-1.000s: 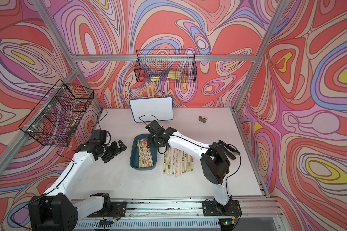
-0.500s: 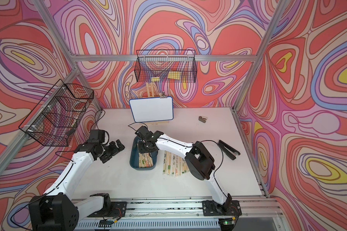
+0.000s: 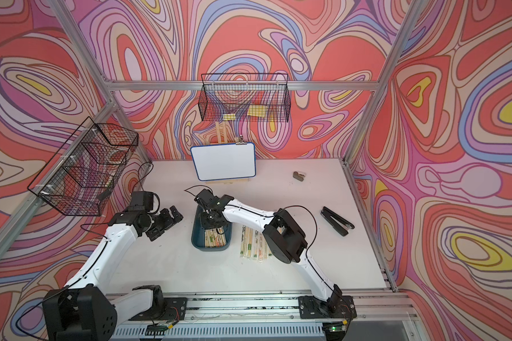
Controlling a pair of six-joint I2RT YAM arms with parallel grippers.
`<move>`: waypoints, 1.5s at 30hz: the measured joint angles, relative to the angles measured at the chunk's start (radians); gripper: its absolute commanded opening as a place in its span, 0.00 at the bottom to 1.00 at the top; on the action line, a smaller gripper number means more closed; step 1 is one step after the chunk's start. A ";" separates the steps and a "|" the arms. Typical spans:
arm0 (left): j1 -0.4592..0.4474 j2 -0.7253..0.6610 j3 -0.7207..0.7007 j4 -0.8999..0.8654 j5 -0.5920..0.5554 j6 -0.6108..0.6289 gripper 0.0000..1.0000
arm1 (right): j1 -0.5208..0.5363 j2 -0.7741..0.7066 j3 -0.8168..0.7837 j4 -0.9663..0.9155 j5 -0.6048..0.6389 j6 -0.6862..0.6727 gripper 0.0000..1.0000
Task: Take the paired disposable chopsticks out of the storage box
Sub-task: Pick up the paired disposable chopsticks from the storage box.
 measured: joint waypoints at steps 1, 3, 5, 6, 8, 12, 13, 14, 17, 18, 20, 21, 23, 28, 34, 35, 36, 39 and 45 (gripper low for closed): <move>0.002 0.000 0.000 0.000 0.000 0.000 1.00 | 0.001 0.005 0.008 -0.003 -0.001 -0.001 0.26; 0.005 0.000 0.000 0.000 0.000 0.000 1.00 | 0.001 0.016 0.023 -0.003 -0.001 -0.002 0.26; 0.005 0.000 0.000 0.000 0.000 0.000 1.00 | 0.001 0.029 0.037 -0.007 -0.001 -0.002 0.27; 0.005 0.000 0.000 0.001 0.002 0.000 1.00 | 0.001 0.036 0.041 -0.009 -0.001 -0.003 0.27; 0.006 0.000 0.000 0.002 0.004 0.000 1.00 | 0.001 0.051 0.049 -0.017 -0.001 -0.003 0.27; 0.011 0.001 0.000 0.005 0.007 0.000 1.00 | 0.001 0.073 0.063 -0.035 0.004 -0.006 0.26; 0.011 0.001 0.000 0.006 0.008 0.000 1.00 | 0.002 0.079 0.070 -0.040 0.006 -0.007 0.26; 0.011 0.001 0.000 0.008 0.008 0.000 1.00 | 0.002 0.085 0.076 -0.044 0.006 -0.009 0.25; 0.012 0.002 0.000 0.013 0.011 0.000 1.00 | 0.002 0.098 0.087 -0.048 0.008 -0.012 0.19; 0.012 0.002 0.000 0.013 0.012 0.000 1.00 | 0.002 0.099 0.088 -0.049 0.009 -0.013 0.16; 0.012 0.002 0.000 0.013 0.014 0.000 1.00 | 0.002 0.099 0.088 -0.049 0.011 -0.015 0.10; 0.012 0.002 0.000 0.014 0.015 0.000 1.00 | 0.002 0.099 0.088 -0.050 0.012 -0.016 0.08; 0.012 0.002 0.000 0.015 0.015 0.000 1.00 | 0.002 0.099 0.088 -0.051 0.013 -0.018 0.00; 0.014 0.002 0.000 0.016 0.019 0.000 1.00 | 0.002 0.099 0.088 -0.051 0.014 -0.016 0.00; 0.016 0.002 0.000 0.018 0.023 0.000 1.00 | 0.002 0.084 0.065 -0.047 0.021 -0.016 0.00; 0.016 0.002 0.000 0.018 0.023 0.000 1.00 | 0.002 0.076 0.056 -0.047 0.024 -0.016 0.00; 0.016 0.002 0.000 0.018 0.023 0.000 1.00 | 0.002 0.066 0.049 -0.047 0.027 -0.016 0.00; 0.016 0.002 0.000 0.019 0.025 0.000 1.00 | 0.002 0.027 0.027 -0.048 0.034 -0.016 0.00; 0.017 0.002 -0.002 0.019 0.031 0.000 1.00 | 0.001 -0.048 0.020 -0.039 0.043 -0.014 0.00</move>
